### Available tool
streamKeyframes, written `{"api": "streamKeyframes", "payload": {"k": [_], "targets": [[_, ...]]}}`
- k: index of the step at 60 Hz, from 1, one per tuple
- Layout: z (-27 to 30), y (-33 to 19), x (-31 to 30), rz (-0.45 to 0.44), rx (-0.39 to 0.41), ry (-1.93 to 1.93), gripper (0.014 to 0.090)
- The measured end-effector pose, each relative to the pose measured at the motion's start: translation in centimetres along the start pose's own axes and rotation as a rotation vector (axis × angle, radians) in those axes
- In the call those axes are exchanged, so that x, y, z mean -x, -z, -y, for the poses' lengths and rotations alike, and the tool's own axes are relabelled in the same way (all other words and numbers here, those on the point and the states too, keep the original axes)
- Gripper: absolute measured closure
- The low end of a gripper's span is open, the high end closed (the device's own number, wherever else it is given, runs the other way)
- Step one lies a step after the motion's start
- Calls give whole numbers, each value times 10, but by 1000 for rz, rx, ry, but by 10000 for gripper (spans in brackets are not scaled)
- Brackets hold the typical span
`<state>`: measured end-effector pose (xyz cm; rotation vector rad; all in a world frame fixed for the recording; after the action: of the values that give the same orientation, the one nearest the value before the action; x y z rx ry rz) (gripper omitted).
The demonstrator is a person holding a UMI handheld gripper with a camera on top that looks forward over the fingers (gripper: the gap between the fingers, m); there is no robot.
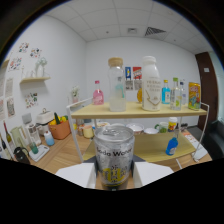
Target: Make me a cup of Mojito.
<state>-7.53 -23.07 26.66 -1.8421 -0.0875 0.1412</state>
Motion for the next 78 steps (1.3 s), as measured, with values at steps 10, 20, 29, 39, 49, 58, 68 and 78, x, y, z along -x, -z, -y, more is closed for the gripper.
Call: {"api": "streamKeyframes", "payload": {"k": [10,20,29,39,49,58,68,78], "targets": [[-60,-17,-10,10,51,-80,532],[-79,-29,-9,70,41,-333,531],[-68,-28,-12,130,-17,-653,531],[-47,-27,-25,216,-114,-1072,531],[-31,-27,-48,292,-205,-1462,534],[-27,-28,-66,380,-250,-1791,534],[-15,-22,-84,508,-312,-2152,534],[-17,-22,-83,520,-323,-2182,534]]}}
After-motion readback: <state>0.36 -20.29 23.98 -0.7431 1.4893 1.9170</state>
